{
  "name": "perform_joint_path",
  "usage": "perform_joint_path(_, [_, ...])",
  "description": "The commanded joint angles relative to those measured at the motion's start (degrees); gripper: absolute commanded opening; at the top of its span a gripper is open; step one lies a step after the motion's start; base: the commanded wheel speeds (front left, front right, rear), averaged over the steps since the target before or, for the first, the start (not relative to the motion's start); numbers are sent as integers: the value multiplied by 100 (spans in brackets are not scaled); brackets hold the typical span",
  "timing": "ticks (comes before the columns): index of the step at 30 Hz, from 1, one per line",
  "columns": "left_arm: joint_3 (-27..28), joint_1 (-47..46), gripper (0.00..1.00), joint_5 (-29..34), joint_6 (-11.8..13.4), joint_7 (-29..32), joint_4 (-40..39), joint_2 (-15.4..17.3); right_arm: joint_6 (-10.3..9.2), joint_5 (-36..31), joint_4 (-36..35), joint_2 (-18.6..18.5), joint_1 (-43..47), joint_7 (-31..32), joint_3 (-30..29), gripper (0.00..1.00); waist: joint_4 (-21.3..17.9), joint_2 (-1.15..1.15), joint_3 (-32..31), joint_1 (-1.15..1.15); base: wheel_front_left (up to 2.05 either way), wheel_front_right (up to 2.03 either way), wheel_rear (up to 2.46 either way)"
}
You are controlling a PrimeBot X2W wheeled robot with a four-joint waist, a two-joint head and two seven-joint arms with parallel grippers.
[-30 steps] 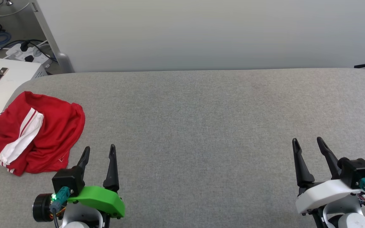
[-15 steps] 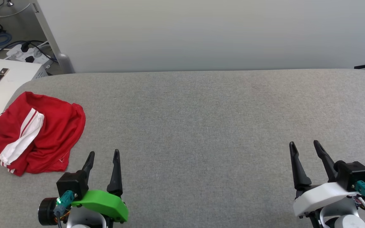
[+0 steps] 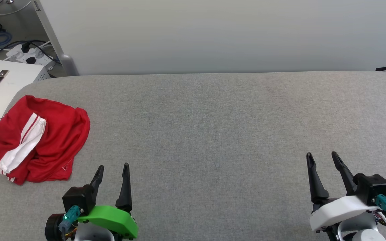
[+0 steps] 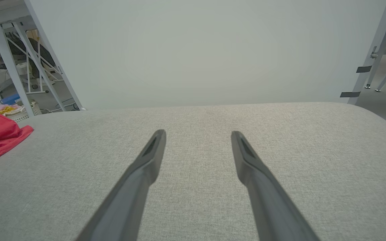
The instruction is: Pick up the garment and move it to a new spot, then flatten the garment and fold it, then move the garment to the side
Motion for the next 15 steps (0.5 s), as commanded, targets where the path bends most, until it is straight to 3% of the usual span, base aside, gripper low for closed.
perform_joint_path(1, [-9,30,100,-56,-43,-54,42,-18,-3,71,32,-2,-1,-72,-7,100,-2,0,2,0,0,0,0])
perform_joint_path(15, [49,70,100,-242,-94,-222,-124,-20,-3,236,-41,-2,8,-238,-11,100,-10,0,27,0,0,0,0])
